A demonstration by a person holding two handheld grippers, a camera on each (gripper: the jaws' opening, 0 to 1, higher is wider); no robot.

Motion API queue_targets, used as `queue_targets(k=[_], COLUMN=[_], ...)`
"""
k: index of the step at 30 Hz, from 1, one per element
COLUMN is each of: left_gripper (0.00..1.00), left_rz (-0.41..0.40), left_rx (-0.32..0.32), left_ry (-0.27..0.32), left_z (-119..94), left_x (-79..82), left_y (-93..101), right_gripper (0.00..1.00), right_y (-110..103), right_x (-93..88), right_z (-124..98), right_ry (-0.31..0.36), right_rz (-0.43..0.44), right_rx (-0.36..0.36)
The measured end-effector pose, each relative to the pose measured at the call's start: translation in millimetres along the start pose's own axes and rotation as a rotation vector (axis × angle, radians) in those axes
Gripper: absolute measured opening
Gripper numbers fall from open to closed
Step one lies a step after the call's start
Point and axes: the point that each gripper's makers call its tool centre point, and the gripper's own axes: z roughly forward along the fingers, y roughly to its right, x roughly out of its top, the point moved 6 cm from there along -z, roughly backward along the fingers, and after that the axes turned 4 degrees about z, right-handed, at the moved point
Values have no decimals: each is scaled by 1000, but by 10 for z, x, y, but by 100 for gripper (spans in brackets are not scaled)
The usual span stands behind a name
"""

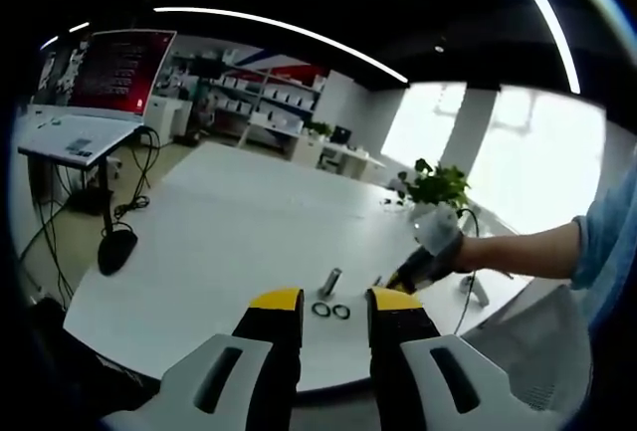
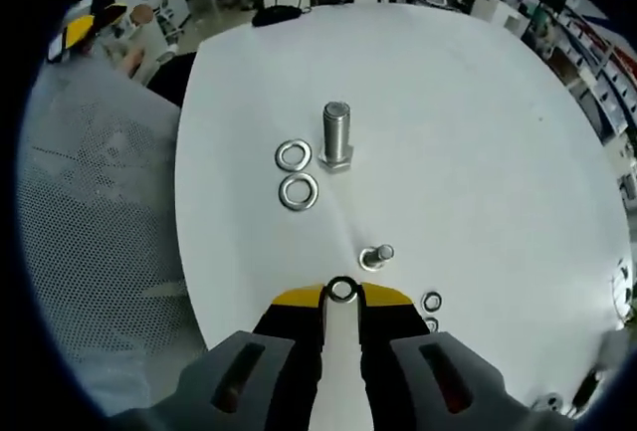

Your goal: Place the washer onto the threaded stud by aligning its center hole with the stud, sliding it down to the base, and recovering from edge contact or off-axis alignment until the washer reaches the visible bottom stop.

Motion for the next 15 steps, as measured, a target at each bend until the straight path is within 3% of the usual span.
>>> queue_targets(k=[15], left_gripper=[24], left_rz=[0], left_rx=[0], left_ry=[2], left_z=[-1], left_x=[0], left_y=[1], right_gripper=[14], right_y=[55], right_x=[172], right_z=[-188], right_ry=[80], right_rz=[-21], right_rx=[-79])
